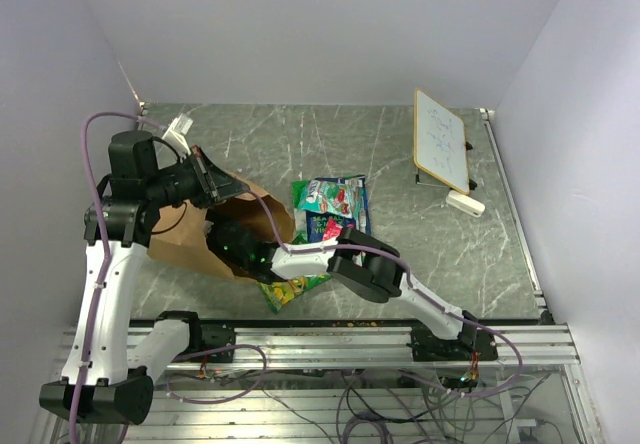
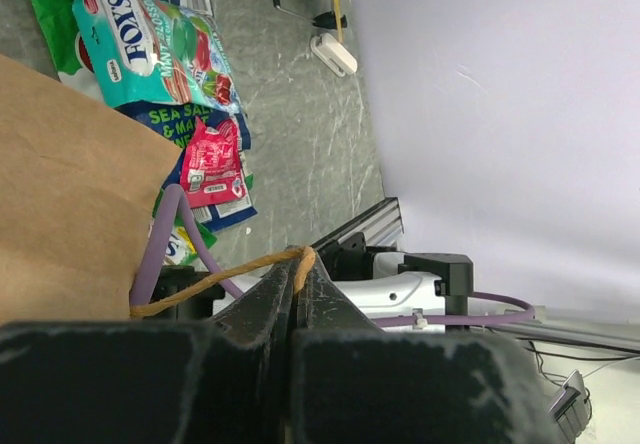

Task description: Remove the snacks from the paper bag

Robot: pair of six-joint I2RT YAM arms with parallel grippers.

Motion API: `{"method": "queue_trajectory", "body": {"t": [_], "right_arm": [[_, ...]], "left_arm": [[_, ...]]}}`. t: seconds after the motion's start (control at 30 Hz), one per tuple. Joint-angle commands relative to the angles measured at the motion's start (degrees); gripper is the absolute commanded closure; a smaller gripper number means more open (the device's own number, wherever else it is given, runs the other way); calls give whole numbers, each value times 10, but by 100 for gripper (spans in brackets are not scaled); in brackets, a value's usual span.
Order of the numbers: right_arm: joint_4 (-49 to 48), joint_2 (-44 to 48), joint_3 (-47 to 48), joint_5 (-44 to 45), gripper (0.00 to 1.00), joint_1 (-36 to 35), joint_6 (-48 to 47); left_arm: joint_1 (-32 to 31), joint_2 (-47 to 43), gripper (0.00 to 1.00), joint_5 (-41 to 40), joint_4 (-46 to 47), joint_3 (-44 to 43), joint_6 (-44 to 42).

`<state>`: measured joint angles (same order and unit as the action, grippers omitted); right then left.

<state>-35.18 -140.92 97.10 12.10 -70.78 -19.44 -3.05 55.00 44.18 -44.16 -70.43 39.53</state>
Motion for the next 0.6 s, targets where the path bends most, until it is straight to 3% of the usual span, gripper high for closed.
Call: {"method": "queue_trajectory", "body": {"t": [0.0,0.23,0.4,0.47,0.57], "right_arm": [[34,-30,25,16,36,6,-18],[41,-38,47,45,67,21,-14],[0,11,-12,26,95,38,-8],[-18,27,-36,26,100,40,-22],[-34,54,-72,29,100,40,-40]], "left_arm": [[-4,-21,93,14,18,13,36],[-4,-56,93,-18,-28,30,34],[-4,-76,93,-67,-58,41,48],[-4,-78,93,-78,-54,40,50],[-4,-67,93,-94,-70,25,28]]}}
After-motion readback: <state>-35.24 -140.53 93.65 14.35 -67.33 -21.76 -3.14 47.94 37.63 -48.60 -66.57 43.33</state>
